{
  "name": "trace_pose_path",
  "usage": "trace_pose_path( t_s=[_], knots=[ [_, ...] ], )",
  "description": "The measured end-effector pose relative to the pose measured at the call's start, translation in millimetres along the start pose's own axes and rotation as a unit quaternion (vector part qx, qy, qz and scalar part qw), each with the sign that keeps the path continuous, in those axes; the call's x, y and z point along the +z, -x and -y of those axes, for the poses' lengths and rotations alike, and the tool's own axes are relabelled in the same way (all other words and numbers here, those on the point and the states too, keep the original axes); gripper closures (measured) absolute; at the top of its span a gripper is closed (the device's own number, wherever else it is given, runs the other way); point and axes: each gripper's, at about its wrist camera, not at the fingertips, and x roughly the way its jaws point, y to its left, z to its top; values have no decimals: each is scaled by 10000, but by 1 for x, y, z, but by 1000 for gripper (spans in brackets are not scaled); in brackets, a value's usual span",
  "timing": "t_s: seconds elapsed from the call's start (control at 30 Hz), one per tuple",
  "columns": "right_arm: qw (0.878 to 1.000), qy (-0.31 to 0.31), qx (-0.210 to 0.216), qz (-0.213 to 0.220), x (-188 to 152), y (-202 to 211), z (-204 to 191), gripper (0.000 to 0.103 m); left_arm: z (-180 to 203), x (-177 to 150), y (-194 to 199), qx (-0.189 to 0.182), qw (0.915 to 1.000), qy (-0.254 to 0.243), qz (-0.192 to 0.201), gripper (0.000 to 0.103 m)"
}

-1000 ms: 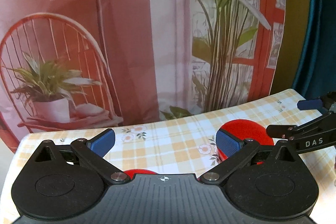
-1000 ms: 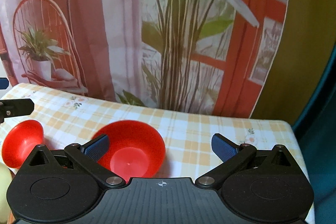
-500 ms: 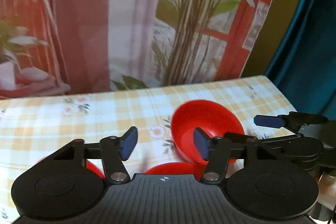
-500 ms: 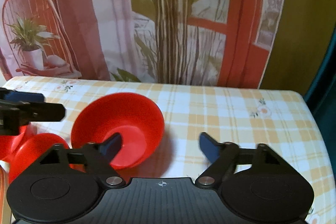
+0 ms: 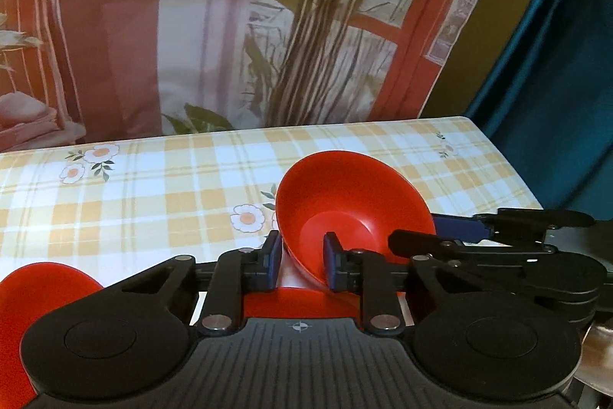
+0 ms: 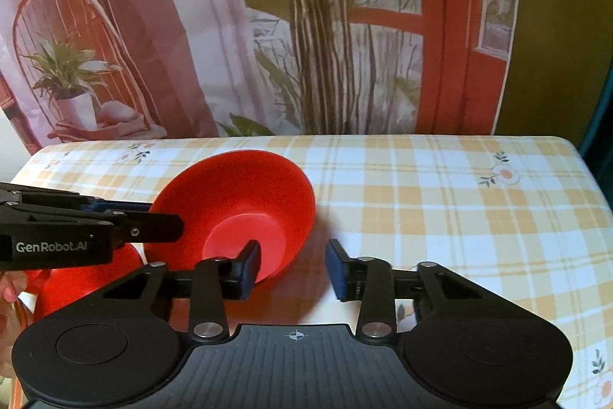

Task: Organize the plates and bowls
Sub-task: 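Lift the red bowl with both grippers and lower it into another red bowl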

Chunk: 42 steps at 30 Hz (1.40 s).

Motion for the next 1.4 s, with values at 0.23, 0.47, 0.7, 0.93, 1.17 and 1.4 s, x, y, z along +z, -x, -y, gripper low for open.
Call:
trace_pose_path(
  t_s=[0.23, 0.47, 0.7, 0.93, 1.17, 1.4],
  knots=[
    [9998, 55, 43, 176, 5, 19, -7, 78, 5, 6, 21, 2, 9998, -120, 158, 84],
    [9988, 229, 123, 405, 11, 50, -27, 78, 12, 10, 62, 70, 9989, -243, 395, 84],
    [9978, 386, 248, 475, 3, 69, -53, 78, 9, -6, 100, 148, 9984, -242, 488, 83],
    [9973, 591, 301, 323, -14, 69, -79, 78, -5, -32, 114, 253, 9988, -111, 405, 83],
    [9971, 711, 261, 99, -30, 60, -89, 78, -10, -49, 111, 298, 9993, -82, 207, 83],
    [9971, 721, 245, -15, -36, 53, -89, 78, -11, -58, 104, 330, 9994, -98, 82, 83]
  ],
)
